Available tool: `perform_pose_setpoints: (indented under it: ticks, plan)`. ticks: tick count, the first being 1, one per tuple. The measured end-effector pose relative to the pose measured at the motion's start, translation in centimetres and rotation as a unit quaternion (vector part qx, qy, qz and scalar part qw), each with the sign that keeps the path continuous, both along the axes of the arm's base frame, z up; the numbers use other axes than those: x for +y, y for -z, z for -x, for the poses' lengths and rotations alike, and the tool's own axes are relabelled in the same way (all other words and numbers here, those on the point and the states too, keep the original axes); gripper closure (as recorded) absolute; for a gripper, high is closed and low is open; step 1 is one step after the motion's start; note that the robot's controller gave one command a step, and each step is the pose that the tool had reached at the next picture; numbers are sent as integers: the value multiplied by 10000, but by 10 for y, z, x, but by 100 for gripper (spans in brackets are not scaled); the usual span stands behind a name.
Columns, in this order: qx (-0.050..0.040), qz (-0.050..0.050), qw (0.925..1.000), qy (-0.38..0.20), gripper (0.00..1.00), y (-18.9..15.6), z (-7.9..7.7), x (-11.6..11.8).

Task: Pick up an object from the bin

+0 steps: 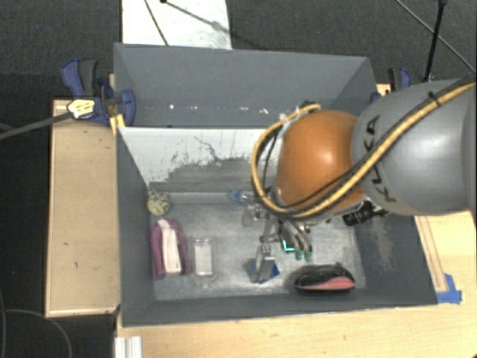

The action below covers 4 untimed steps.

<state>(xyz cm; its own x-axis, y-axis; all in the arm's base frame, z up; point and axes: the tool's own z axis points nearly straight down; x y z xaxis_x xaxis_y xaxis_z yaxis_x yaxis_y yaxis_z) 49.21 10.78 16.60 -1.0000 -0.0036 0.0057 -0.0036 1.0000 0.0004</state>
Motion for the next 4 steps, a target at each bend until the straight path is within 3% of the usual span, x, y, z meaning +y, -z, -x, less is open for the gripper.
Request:
perform_pose_setpoints:
  ticks: [1,2,3,4]
  plan:
    - [1,16,10000,-66,0,74,-2,-58]
    - [-36,-3,10000,-71,100,69,-4,-54]
    - [-76,-8,9997,-228,100,-24,-6,-33]
    - [-94,-7,9993,-374,100,-168,-16,-22]
